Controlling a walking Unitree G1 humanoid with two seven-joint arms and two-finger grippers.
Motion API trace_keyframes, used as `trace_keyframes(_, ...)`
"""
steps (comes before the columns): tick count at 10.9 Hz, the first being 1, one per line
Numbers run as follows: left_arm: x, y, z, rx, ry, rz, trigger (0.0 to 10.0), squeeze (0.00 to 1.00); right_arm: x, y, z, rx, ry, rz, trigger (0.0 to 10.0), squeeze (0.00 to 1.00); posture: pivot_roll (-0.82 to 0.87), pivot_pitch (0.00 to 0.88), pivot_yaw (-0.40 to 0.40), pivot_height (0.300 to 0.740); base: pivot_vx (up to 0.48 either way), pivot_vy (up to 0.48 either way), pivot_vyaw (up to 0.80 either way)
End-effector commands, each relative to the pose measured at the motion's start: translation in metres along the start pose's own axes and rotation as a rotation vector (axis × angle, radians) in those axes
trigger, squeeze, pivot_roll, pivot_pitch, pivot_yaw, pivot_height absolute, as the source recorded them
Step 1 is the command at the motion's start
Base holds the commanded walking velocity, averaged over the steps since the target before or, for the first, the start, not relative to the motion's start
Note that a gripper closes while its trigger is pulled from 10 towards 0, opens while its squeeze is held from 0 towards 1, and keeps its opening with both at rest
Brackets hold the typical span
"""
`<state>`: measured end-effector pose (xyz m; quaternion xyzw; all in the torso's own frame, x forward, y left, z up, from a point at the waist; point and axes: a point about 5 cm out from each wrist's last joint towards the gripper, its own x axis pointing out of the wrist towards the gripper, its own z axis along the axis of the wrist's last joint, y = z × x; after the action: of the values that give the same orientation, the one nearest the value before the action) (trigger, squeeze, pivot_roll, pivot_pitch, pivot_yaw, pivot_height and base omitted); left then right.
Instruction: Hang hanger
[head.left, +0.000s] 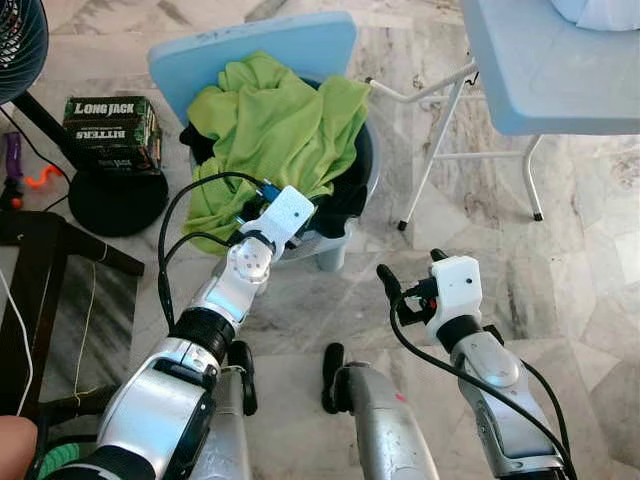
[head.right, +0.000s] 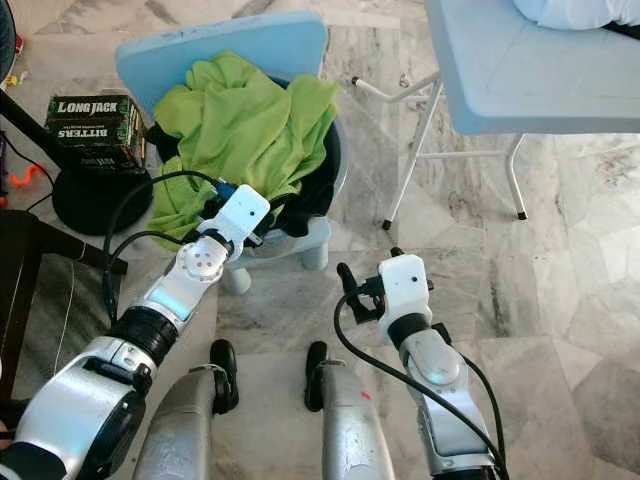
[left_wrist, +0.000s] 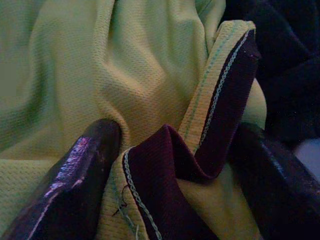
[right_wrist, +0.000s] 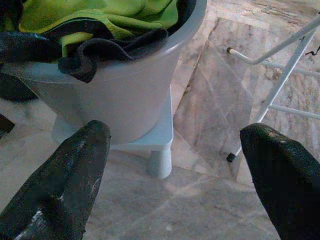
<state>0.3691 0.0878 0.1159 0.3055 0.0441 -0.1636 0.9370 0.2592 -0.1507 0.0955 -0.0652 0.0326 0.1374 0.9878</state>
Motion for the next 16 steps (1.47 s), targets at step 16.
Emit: trace_keyframes(16, -0.006, 0.02, 0.027, -0.065, -0.209, 0.221, 0.0, 0.0, 0.015, 0.0, 0.002, 0.002, -0.008, 0.011, 10.0, 0.0, -0.09, 0.396, -0.087, 0.74, 0.0, 0.0, 0.0)
